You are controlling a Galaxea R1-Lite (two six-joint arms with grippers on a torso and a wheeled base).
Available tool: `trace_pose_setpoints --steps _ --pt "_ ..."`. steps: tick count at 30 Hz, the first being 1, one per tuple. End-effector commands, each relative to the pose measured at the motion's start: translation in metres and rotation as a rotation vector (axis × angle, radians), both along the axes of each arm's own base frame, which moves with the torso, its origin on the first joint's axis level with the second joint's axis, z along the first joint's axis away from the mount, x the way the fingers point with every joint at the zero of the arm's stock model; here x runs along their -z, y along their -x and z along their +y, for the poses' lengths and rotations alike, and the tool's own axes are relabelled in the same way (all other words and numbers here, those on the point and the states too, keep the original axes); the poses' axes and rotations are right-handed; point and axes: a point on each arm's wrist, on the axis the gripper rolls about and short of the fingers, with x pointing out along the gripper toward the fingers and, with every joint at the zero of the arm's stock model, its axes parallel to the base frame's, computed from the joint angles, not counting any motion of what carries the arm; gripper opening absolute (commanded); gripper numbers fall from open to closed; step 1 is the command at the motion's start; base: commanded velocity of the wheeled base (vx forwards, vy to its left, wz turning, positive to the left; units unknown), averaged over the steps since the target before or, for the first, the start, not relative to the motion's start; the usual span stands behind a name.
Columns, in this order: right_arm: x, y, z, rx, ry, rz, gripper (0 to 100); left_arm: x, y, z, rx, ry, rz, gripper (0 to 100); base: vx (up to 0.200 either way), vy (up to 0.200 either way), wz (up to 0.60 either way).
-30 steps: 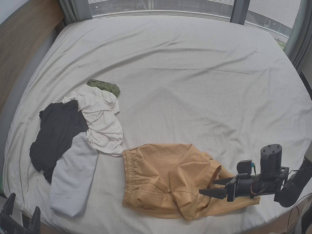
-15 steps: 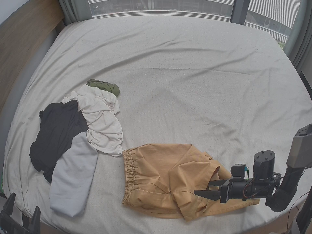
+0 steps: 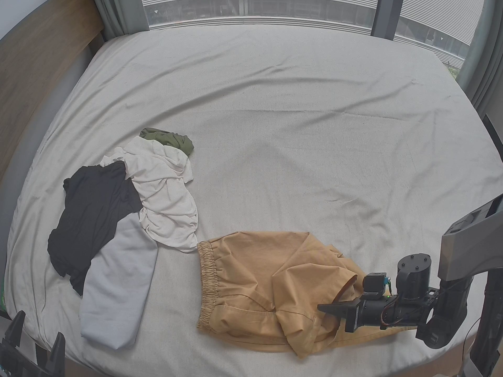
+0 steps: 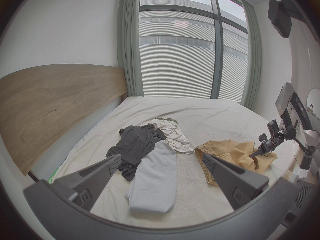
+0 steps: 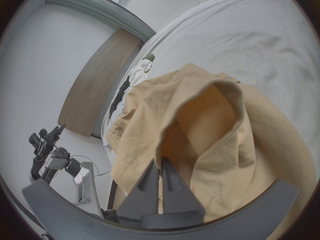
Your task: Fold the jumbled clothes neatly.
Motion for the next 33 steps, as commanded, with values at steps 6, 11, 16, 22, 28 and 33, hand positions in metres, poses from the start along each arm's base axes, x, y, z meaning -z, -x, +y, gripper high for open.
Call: trace_pose_setpoints --steps 6,11,16,22,28,33 --pt "-0.049 -0.003 -0.015 0.018 -0.2 -0.043 0 0.005 0.0 0.0 0.0 0.001 0.001 100 0.0 0.0 0.0" --pt "-0.054 -0.006 -0.027 0.01 -0.256 -0.005 0 0.005 0.0 0.0 0.0 0.001 0.001 100 0.0 0.0 0.0" --pt "-0.047 -0.009 -0.028 0.019 -0.249 0.023 0 0.005 0.0 0.0 0.0 0.001 0.001 100 0.0 0.0 0.0" --pt "-0.039 -0.026 -0.038 0.076 -0.248 0.028 0 0.005 0.0 0.0 0.0 0.001 0.001 100 0.0 0.0 0.0" --pt "-0.034 -0.035 -0.043 0.108 -0.249 0.026 0 0.005 0.0 0.0 0.0 0.002 0.001 100 0.0 0.0 0.0" --pt "-0.033 -0.034 -0.042 0.101 -0.247 0.035 0 0.005 0.0 0.0 0.0 0.002 0.001 100 0.0 0.0 0.0"
